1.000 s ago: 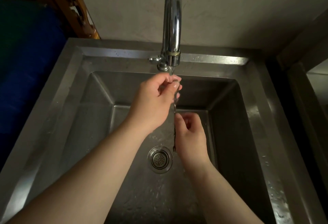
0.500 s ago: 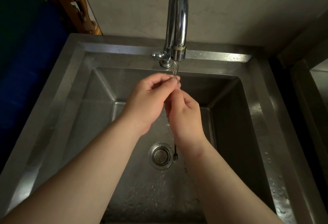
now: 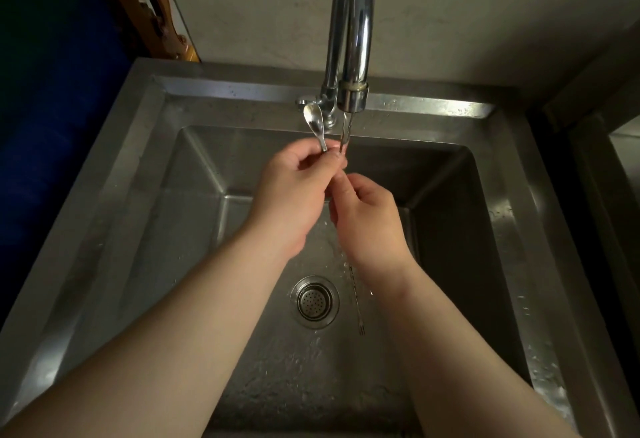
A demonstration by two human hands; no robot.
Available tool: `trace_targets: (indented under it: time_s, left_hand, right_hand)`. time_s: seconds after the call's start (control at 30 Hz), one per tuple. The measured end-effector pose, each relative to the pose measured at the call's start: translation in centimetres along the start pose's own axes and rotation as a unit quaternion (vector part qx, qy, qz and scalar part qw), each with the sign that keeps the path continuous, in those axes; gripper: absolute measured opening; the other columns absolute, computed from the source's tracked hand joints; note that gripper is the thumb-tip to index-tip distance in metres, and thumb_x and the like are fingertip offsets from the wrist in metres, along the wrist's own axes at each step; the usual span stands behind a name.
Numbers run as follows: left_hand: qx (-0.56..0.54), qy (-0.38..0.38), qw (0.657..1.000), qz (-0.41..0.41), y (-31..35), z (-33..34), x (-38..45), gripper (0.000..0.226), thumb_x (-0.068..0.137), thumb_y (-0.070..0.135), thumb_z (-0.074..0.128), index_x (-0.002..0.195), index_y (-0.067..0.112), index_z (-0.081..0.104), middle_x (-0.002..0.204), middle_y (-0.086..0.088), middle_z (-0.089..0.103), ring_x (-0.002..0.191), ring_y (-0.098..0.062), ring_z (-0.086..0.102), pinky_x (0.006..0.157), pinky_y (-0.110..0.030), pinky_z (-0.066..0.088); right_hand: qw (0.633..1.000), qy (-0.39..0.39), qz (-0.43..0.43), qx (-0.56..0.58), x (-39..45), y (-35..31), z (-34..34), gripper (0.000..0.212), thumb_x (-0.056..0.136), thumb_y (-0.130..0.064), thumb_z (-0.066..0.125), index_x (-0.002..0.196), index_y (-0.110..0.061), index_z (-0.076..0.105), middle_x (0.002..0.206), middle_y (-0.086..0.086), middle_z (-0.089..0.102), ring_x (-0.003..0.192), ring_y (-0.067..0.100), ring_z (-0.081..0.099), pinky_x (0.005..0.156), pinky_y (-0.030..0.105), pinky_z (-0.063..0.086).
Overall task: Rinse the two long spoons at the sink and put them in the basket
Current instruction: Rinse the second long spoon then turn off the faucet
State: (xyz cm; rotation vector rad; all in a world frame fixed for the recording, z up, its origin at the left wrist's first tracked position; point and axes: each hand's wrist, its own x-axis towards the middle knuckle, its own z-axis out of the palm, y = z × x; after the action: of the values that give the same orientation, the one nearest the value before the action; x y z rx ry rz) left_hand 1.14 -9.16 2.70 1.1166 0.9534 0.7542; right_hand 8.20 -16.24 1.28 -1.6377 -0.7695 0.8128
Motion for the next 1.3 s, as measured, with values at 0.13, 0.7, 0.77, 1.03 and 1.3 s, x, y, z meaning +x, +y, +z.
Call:
trace_targets:
  time_s: [0.13,0.7,0.77,1.03,1.3]
  left_hand:
    - [-0.053,0.011,0.998,0.011,0.8,0.2,0.6,0.013,0.093,0.011,0.063,0.086,0.018,0.071,0.069,0.007,0.072,0.066,-0.002,0.066,0.058,-0.019,0.05]
    - [-0.136,0.152,0.979,-0.029,0.0,-1.4,2.3,0.02,0.096,0.015,0.059,0.077,0.018,0.063,0.064,0.007,0.07,0.059,-0.005,0.063,0.053,-0.015,0.043]
    - [-0.174,0.182,0.966,-0.059,-0.3,-1.8,2.6,0.021,0.097,0.016,0.058,0.076,0.017,0.063,0.06,0.008,0.07,0.058,-0.004,0.064,0.053,-0.013,0.044]
    - [-0.317,0.237,0.886,-0.242,-4.2,-2.9,2.7,0.014,0.097,0.018,0.058,0.085,0.011,0.063,0.063,0.001,0.068,0.04,0.001,0.059,0.041,-0.01,0.041]
    - [-0.427,0.196,0.811,-0.349,-9.1,-1.9,0.4,0.016,0.099,0.015,0.053,0.091,0.003,0.06,0.052,-0.007,0.069,0.04,-0.009,0.064,0.039,-0.015,0.046]
  right_hand:
    - [0.999,-0.014,-0.014,-0.04,0.3,0.6,-0.8,0.033,0.1,-0.035,0.049,0.075,-0.027,0.069,0.052,-0.012,0.055,0.046,0.001,0.046,0.048,0.02,0.037]
    - [0.945,-0.075,-0.055,-0.313,2.3,-0.1,-3.1,0.036,0.096,-0.038,0.052,0.073,-0.013,0.063,0.064,0.003,0.064,0.061,0.024,0.059,0.056,0.034,0.046]
    - [0.927,-0.066,-0.054,-0.364,2.3,-0.2,-4.5,0.039,0.094,-0.045,0.054,0.073,-0.014,0.066,0.061,0.003,0.063,0.057,0.023,0.06,0.052,0.034,0.047]
    - [0.994,-0.015,-0.005,-0.111,2.7,-1.7,-5.4,0.012,0.09,-0.028,0.068,0.079,-0.024,0.069,0.07,-0.003,0.074,0.054,0.009,0.07,0.052,0.017,0.055]
    - [0.995,-0.042,-0.06,-0.061,2.6,-2.8,-1.0,0.029,0.098,-0.031,0.056,0.08,-0.011,0.069,0.063,-0.002,0.064,0.057,0.01,0.061,0.062,0.037,0.054]
